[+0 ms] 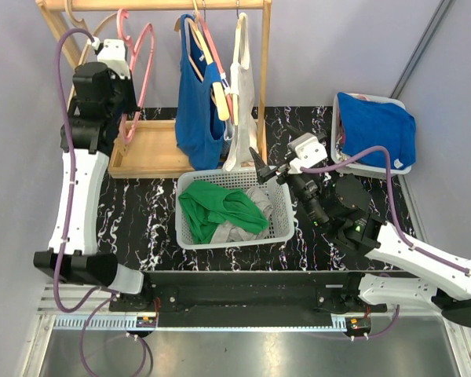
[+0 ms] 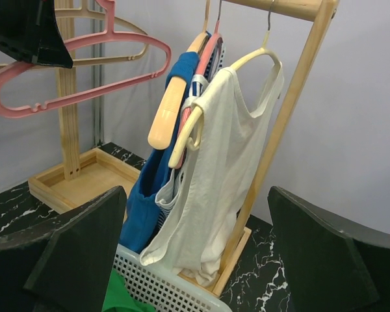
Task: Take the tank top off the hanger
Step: Place the hanger at the clothesline.
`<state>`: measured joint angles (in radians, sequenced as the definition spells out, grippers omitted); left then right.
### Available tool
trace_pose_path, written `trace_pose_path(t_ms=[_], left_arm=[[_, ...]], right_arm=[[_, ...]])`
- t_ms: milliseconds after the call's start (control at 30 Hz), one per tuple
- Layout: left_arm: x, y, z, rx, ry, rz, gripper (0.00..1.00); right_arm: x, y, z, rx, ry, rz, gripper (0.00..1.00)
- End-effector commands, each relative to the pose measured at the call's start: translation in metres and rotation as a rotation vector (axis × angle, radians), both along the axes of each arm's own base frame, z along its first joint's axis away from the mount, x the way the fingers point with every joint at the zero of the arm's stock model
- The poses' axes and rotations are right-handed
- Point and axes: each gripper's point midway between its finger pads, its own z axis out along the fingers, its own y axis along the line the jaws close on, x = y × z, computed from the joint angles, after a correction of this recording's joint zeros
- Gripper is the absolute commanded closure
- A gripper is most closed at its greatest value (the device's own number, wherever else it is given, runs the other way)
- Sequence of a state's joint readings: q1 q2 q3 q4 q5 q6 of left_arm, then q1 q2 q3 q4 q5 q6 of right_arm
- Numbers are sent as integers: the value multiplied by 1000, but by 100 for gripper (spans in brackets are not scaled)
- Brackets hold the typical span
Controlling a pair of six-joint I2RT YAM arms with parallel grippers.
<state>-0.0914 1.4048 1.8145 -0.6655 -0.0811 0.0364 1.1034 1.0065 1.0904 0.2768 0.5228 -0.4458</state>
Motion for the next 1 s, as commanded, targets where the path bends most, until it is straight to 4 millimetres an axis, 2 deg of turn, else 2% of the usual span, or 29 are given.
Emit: trace_pose_path(t_ms=[0, 33, 67, 100, 200, 400, 467, 567, 633, 667, 700, 767, 800, 833, 967], left_arm=[[18, 20, 55, -12, -162, 39, 100], [27, 21, 52, -19, -150, 41, 100], [28, 25, 61, -23, -169, 46, 100], [34, 24, 58, -30, -156, 35, 100], [39, 21, 65, -51, -169, 16, 100], [32, -1, 73, -120, -187, -85, 100], [28, -4, 79, -138, -217, -100, 100], [24, -6, 78, -141, -222, -111, 100], [30, -5, 80, -136, -208, -104, 100], [39, -4, 74, -133, -190, -101, 100], [40, -4, 81, -128, -205, -104, 100], [51, -6, 73, -133, -177, -112, 100], [51, -7, 81, -134, -195, -118, 100], [53, -9, 81, -137, -193, -125, 100], [69, -9, 72, -134, -173, -128, 100]], right_arm=[[-6, -16, 15, 79, -28, -22, 0], [-7, -17, 14, 80, -26, -20, 0], [-8, -19, 15, 84, -25, -19, 0], [-8, -20, 12, 81, -23, -20, 0], [-7, -23, 7, 74, -17, -29, 0], [-7, -24, -2, 61, -9, -38, 0], [-6, -24, -5, 56, -8, -42, 0], [-6, -21, -6, 49, -10, -36, 0], [-6, -20, -6, 49, -11, -33, 0], [-6, -21, -5, 52, -12, -33, 0], [-6, -21, -4, 54, -12, -32, 0], [-7, -21, -4, 60, -13, -26, 0], [-7, -22, -4, 61, -12, -29, 0], [-7, -22, -5, 62, -10, -28, 0], [-7, -24, -6, 65, -7, -33, 0]])
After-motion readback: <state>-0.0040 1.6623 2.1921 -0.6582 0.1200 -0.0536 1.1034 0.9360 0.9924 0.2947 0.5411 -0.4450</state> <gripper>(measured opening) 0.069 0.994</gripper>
